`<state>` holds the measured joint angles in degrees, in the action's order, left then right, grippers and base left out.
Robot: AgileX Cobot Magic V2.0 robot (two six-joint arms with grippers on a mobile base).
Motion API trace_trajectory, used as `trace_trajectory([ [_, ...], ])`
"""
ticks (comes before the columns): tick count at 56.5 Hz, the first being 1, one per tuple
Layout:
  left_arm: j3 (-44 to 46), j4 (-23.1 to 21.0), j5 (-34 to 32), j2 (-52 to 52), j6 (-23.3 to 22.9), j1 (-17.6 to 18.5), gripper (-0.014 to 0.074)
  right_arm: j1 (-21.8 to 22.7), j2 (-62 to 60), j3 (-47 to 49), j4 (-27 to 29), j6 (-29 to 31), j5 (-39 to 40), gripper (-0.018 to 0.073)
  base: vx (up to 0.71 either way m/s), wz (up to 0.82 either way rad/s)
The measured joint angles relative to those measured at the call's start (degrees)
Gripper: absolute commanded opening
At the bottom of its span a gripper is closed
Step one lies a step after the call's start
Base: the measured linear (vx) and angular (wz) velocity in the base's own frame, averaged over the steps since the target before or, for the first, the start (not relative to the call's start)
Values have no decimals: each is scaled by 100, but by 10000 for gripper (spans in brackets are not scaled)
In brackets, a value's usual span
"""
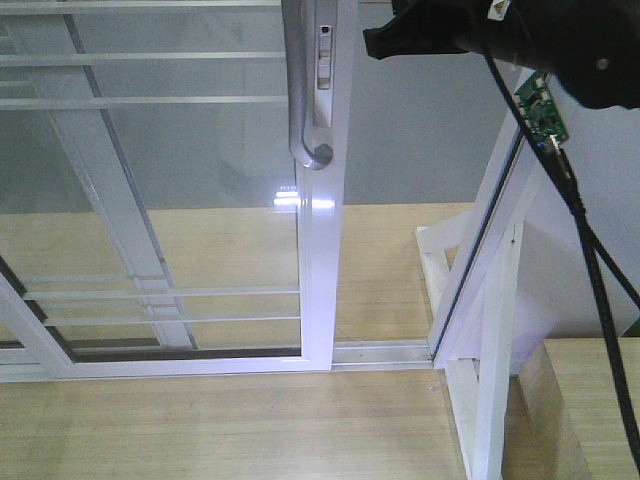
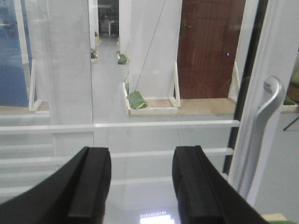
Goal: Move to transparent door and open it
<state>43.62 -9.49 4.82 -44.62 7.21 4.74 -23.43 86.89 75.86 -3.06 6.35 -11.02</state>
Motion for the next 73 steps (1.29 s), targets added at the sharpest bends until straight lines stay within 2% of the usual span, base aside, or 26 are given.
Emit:
trace_trajectory([
  [5,0,15,207,0,0,0,444,0,-372,-50,-5,145,-362,-6,0,0],
  [11,0,19,492,0,47,0,444,0,-889,-455,-5,237,-311,-6,0,0],
  [30,0,19,558,-381,149,0,444,0,-3163,-3261,52,123,528,-4,0,0],
  [41,0,19,-214,-1105,149,332,444,0,-4448,-4240,64,96,531,-4,0,0],
  [55,201,13,-1355,-2441,149,822,444,0,-4967,-4389,66,96,447,-4,0,0],
  [62,566,13,-1678,-3172,152,923,444,0,-4979,-4396,66,96,339,-4,0,0],
  [73,1308,66,-1804,-4159,152,1097,444,0,-4979,-4396,66,91,179,-4,0,0],
])
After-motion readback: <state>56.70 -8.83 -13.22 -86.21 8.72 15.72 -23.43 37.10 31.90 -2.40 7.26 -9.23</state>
